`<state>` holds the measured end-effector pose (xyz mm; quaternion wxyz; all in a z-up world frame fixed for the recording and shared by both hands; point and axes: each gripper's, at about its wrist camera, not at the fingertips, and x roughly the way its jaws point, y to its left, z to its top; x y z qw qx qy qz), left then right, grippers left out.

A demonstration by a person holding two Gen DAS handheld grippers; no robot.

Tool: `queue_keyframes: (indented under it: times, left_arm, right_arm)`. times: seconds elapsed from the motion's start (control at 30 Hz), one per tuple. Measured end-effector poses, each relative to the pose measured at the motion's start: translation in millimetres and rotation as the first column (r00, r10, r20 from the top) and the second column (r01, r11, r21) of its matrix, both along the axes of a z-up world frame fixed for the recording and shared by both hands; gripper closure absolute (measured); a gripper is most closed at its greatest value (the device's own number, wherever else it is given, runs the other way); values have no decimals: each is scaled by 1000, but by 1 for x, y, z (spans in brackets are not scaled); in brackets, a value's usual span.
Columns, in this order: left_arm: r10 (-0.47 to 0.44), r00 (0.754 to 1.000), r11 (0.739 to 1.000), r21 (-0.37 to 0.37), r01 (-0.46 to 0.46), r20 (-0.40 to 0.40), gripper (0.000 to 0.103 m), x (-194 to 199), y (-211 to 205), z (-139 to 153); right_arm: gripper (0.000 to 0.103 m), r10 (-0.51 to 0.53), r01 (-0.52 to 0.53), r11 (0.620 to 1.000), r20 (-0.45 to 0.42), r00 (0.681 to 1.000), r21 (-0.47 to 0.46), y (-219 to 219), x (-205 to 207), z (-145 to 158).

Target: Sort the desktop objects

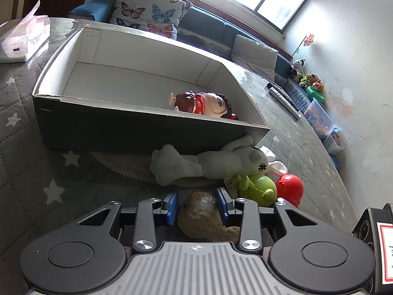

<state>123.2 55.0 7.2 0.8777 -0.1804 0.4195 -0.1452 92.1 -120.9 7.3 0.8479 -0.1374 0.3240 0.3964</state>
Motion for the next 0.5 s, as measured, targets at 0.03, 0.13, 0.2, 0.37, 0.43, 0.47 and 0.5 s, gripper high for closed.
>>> queue_keyframes:
  times: [0.03, 0.13, 0.2, 0.37, 0.43, 0.47, 0.5]
  left_arm:
    - [0, 1000, 1000, -2, 0, -1, 66, 0, 0, 0]
    - [-1, 1000, 1000, -4, 1, -2, 66, 1, 0, 0]
    - [-2, 1000, 1000, -2, 2, -3, 66, 1, -1, 0]
    - [0, 1000, 1000, -4, 0, -10, 66, 1, 0, 1]
    - [2, 1000, 1000, -2, -2, -9, 66, 1, 1, 1]
    - [3, 1000, 1000, -2, -3, -8, 66, 1, 1, 2]
    - [4, 1000, 1000, -2, -4, -7, 66, 0, 2, 2]
  right_arm:
    - [0, -1, 1, 1000, -6, 1000, 2, -1, 1, 1]
    - [0, -2, 2, 1000, -8, 1000, -3, -1, 1, 2]
    - [0, -3, 2, 1000, -5, 1000, -5, -1, 1, 2]
    - [0, -5, 5, 1000, -9, 1000, 1, -1, 2, 3]
    - [0, -15, 15, 1000, -18, 1000, 15, -2, 4, 4]
    - [4, -19, 19, 1000, -21, 1000, 20, -3, 4, 5]
    - [7, -26, 26, 999, -21, 999, 24, -4, 5, 6]
